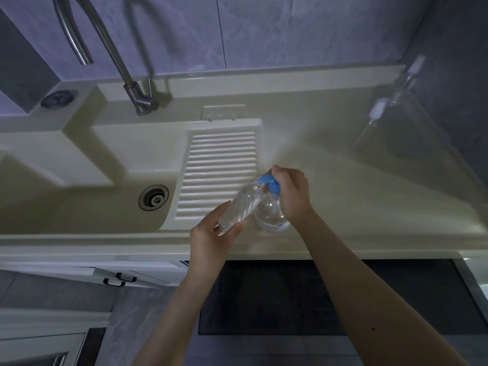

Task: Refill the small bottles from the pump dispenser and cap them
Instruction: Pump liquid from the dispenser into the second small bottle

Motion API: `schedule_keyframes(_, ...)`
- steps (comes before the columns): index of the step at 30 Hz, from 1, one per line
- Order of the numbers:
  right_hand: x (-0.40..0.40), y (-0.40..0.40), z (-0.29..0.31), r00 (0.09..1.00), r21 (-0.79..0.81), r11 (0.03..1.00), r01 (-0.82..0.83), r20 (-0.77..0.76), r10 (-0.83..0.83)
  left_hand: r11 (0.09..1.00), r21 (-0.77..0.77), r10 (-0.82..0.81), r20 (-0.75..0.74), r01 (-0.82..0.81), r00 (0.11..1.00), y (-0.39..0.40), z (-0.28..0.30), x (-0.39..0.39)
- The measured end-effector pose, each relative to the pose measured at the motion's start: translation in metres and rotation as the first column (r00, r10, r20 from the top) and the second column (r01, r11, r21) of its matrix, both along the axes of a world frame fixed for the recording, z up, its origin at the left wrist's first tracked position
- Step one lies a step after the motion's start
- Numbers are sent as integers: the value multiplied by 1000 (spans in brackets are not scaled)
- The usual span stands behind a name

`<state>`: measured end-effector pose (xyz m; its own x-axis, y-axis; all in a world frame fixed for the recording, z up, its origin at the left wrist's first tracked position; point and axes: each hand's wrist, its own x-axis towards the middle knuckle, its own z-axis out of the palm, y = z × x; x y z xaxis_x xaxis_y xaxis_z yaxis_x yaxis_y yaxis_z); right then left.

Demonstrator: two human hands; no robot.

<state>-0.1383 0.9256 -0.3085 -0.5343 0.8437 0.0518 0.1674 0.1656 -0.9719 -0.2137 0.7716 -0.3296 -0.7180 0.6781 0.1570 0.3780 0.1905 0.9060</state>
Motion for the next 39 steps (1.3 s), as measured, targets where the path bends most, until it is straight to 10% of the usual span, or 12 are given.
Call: schedule_keyframes(39, 3, -3, 0, 1000, 48, 999, 16, -28, -15, 1000, 22, -17, -35, 18, 999, 2, 1, 1)
